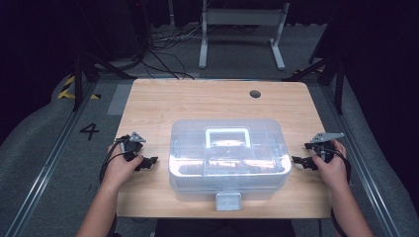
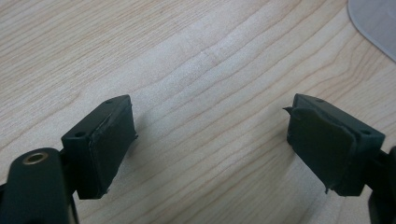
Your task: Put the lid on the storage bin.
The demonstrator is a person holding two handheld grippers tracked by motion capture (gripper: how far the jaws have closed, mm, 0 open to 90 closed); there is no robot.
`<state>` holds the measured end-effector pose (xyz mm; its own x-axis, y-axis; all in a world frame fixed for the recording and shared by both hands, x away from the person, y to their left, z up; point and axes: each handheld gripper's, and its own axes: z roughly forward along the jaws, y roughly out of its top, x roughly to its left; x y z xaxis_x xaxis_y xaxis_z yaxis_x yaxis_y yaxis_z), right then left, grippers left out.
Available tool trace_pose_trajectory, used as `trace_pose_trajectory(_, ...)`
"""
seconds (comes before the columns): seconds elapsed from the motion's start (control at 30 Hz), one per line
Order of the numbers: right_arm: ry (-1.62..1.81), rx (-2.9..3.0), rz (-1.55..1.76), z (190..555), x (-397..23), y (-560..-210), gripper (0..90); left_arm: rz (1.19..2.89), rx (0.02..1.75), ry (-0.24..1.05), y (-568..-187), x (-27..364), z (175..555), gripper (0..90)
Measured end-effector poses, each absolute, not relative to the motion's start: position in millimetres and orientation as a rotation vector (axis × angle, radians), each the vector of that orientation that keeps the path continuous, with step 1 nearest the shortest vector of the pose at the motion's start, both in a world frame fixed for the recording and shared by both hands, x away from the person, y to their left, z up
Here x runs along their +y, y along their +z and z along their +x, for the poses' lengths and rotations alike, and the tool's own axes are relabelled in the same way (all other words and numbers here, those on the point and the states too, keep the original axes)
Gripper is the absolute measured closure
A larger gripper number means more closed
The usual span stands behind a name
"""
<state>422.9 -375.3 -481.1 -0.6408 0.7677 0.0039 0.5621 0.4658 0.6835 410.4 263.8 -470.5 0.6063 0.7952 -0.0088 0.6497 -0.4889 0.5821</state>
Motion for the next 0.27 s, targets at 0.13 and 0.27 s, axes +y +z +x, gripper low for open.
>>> trace_pose_trajectory(0.13, 1.015, 2.330, 1.170, 419.9, -374.4, -487.1, 10.5, 2.273, 1.126, 0.364, -472.3, 264.0, 409.9, 14.9)
trace_pose_trajectory(0.27, 1.013, 2.323, 1.174, 419.4, -374.5, -487.5, 10.4, 2.264, 1.116, 0.358, -473.1, 264.0, 408.5, 16.1)
